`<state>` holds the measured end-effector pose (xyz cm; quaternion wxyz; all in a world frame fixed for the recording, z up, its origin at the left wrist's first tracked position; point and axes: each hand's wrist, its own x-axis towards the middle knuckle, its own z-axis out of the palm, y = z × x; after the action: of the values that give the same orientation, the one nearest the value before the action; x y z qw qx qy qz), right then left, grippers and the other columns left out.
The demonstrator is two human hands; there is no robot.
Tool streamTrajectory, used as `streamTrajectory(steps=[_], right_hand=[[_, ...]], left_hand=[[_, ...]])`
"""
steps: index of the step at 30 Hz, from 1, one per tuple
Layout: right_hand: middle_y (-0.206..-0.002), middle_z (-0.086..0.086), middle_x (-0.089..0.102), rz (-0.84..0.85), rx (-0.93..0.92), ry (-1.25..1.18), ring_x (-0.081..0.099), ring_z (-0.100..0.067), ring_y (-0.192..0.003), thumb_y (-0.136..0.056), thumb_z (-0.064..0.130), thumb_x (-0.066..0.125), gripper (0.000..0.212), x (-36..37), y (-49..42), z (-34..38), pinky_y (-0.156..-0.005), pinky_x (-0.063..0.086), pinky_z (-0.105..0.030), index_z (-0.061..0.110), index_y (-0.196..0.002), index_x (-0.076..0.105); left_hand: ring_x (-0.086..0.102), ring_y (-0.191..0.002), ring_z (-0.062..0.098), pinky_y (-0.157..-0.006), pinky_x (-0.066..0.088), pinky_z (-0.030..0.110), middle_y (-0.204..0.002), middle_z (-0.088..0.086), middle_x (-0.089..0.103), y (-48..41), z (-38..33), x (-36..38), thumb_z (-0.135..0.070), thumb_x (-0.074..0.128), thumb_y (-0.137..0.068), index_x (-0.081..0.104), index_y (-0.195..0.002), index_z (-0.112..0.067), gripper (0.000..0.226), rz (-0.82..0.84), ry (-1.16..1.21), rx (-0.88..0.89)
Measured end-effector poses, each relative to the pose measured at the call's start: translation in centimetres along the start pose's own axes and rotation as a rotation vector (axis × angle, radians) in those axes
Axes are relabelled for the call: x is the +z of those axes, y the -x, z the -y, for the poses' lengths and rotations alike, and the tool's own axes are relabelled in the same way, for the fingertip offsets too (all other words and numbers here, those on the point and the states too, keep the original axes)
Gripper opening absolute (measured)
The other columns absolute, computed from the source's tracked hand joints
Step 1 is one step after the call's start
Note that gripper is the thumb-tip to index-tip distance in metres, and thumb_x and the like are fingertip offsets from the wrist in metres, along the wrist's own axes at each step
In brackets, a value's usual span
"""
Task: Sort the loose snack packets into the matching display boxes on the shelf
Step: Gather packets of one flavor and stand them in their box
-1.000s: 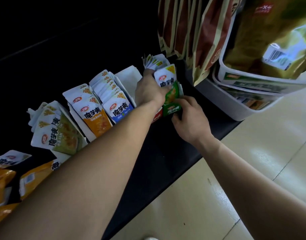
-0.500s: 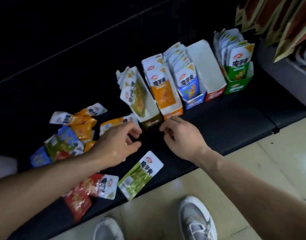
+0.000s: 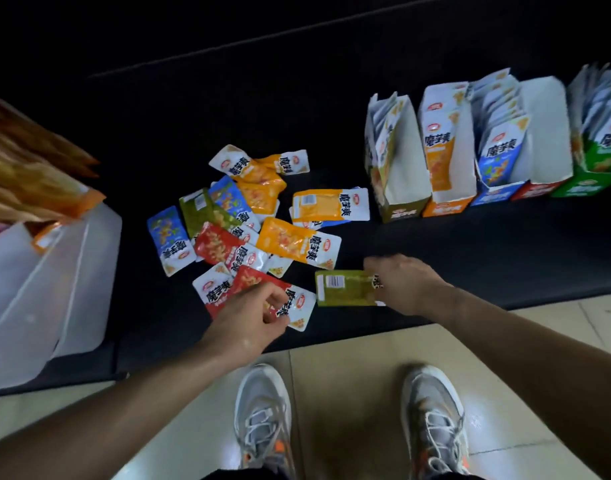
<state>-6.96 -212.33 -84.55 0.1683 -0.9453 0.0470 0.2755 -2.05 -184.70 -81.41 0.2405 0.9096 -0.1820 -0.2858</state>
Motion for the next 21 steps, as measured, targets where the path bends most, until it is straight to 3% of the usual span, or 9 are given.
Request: streamTrajectory(steps=[3, 6, 10, 13, 16, 19, 21], right_hand=[[-0.104, 0.004, 0.064, 0.006, -0.067, -0.093, 0.061, -0.020, -0.095, -0.090, 0.023, 0.064, 0.021, -2.6, 1.2, 2.0, -0.074, 0.048, -0.034, 0.035, -0.107, 0.058], [-0.122, 0.003, 0.062, -0.001, -0.184, -0.020, 0.056, -0.021, -0.112, -0.093, 0.016, 0.060, 0.036, -5.6, 2.4, 5.7, -0.086, 0.047, -0.035, 0.037, -0.123, 0.062], [-0.125, 0.009, 0.063, -0.036, -0.337, 0.106, 0.051, -0.016, -0.118, -0.097, 0.021, 0.057, 0.034, -8.7, 3.4, 10.8, -0.093, 0.045, -0.035, 0.042, -0.124, 0.062], [-0.112, 0.014, 0.064, -0.165, -0.449, 0.132, 0.054, -0.013, -0.108, -0.095, 0.023, 0.062, 0.021, -9.9, 3.4, 13.3, -0.082, 0.042, -0.032, 0.038, -0.111, 0.064], [-0.100, 0.017, 0.058, -0.307, -0.530, 0.145, 0.057, -0.013, -0.100, -0.090, 0.019, 0.065, 0.016, -9.6, 2.2, 14.1, -0.076, 0.044, -0.031, 0.030, -0.101, 0.062], [-0.110, 0.012, 0.055, -0.346, -0.569, 0.159, 0.054, -0.015, -0.108, -0.084, 0.021, 0.070, 0.027, -8.6, 0.4, 13.3, -0.079, 0.043, -0.030, 0.028, -0.107, 0.059], [-0.125, 0.011, 0.050, -0.303, -0.511, 0.119, 0.049, -0.014, -0.119, -0.086, 0.034, 0.071, 0.044, -7.8, -1.2, 12.5, -0.087, 0.044, -0.033, 0.030, -0.126, 0.053]], left_hand=[[0.061, -0.093, -0.004, -0.077, 0.047, 0.016, -0.105, -0.022, 0.063, 0.7, -0.5, -0.5, -0.034, 0.074, -0.089, 0.056, -0.107, -0.040, 0.026, -0.097, 0.091, 0.026], [0.057, -0.108, -0.002, -0.092, 0.045, 0.021, -0.116, -0.021, 0.061, 1.4, -1.2, -2.1, -0.045, 0.069, -0.091, 0.057, -0.122, -0.037, 0.035, -0.197, 0.244, 0.069], [0.064, -0.110, 0.007, -0.097, 0.047, 0.027, -0.108, -0.015, 0.072, 1.9, -2.2, -5.3, -0.041, 0.045, -0.105, 0.068, -0.110, -0.033, 0.025, -0.107, 0.654, -0.013], [0.068, -0.104, 0.017, -0.087, 0.047, 0.028, -0.102, -0.008, 0.074, 1.4, -1.9, -6.7, -0.033, 0.046, -0.106, 0.066, -0.121, -0.020, 0.028, 0.041, 0.845, -0.126], [0.072, -0.088, 0.023, -0.079, 0.047, 0.035, -0.099, 0.005, 0.077, 0.5, -0.9, -6.5, -0.027, 0.051, -0.104, 0.065, -0.121, -0.012, 0.027, 0.224, 0.957, -0.102], [0.065, -0.065, 0.009, -0.056, 0.049, 0.024, -0.076, -0.002, 0.070, -0.4, 0.5, -5.7, -0.012, 0.069, -0.093, 0.062, -0.126, -0.002, 0.036, 0.130, 1.049, -0.182], [0.070, -0.075, 0.014, -0.068, 0.059, 0.032, -0.085, 0.004, 0.072, -1.3, 2.4, -5.0, -0.014, 0.076, -0.087, 0.063, -0.121, 0.001, 0.040, 0.032, 1.002, -0.254]])
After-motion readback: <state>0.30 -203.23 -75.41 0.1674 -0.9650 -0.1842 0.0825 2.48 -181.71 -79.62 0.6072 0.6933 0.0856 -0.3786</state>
